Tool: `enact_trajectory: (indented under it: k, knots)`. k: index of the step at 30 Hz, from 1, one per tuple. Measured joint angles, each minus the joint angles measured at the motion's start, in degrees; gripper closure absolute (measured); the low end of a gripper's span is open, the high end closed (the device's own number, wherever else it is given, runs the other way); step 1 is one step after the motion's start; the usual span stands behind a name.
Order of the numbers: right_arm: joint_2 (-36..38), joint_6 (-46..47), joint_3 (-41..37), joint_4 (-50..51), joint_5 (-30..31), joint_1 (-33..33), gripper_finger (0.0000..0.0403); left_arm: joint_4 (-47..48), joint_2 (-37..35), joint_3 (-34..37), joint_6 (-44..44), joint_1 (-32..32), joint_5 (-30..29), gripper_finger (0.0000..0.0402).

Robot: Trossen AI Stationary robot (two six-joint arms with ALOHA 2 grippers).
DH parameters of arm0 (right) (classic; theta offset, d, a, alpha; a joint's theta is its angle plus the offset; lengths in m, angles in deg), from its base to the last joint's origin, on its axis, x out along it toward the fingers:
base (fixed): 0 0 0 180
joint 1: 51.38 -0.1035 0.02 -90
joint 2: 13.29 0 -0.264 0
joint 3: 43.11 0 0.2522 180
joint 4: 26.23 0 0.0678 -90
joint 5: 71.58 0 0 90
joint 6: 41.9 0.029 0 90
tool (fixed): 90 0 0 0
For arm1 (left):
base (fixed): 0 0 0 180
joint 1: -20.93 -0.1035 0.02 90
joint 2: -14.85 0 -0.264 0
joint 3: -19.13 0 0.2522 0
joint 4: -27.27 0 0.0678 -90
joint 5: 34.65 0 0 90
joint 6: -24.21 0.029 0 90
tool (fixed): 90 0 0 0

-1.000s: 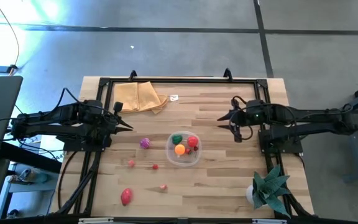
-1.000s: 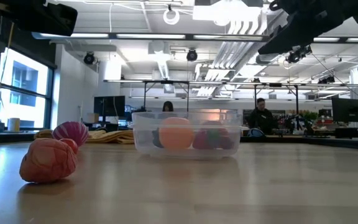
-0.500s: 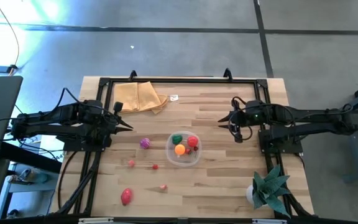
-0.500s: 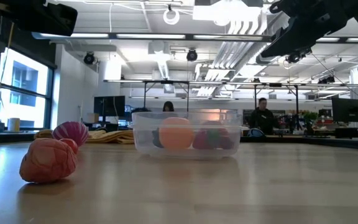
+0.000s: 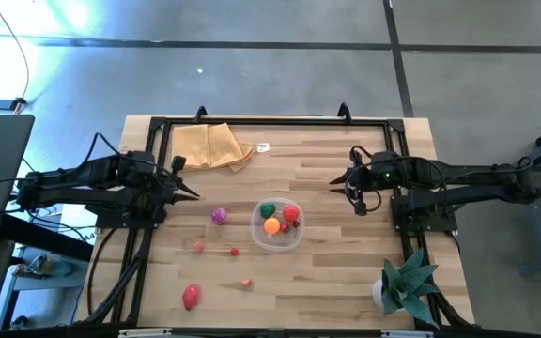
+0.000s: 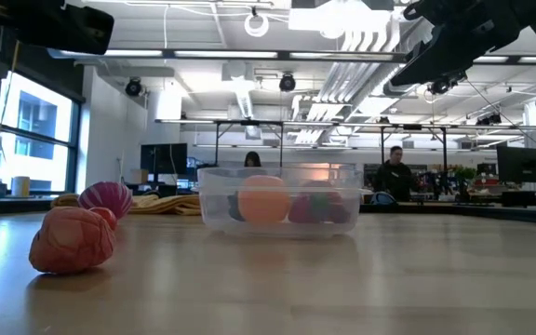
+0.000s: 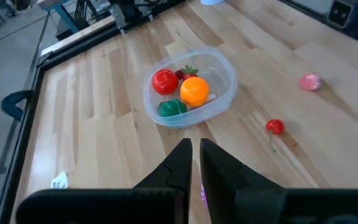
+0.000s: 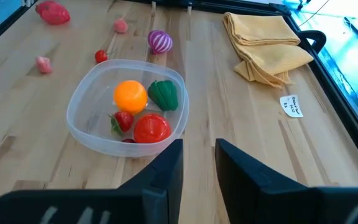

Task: Pick and placing Produce into tupperware
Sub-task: Put the violet onion into the transparent bin

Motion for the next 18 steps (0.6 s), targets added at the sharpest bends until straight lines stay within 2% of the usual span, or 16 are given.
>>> enact_trajectory:
  k: [7, 10, 18]
  knots:
    - [0.00, 0.00, 0.00, 0.02, 0.01, 0.00, 0.0320, -3.12, 0.09, 0.00, 3.65, 0.00, -7.18, 0.0378]
    - [0.00, 0.00, 0.00, 0.00, 0.00, 0.00, 0.0320, -8.00, 0.67, 0.00, 2.40, 0.00, -9.23, 0.0378]
    - [0.00, 0.00, 0.00, 0.00, 0.02, 0.00, 0.0320, -24.81, 1.35, 0.00, 0.71, -0.02, -9.91, 0.0378]
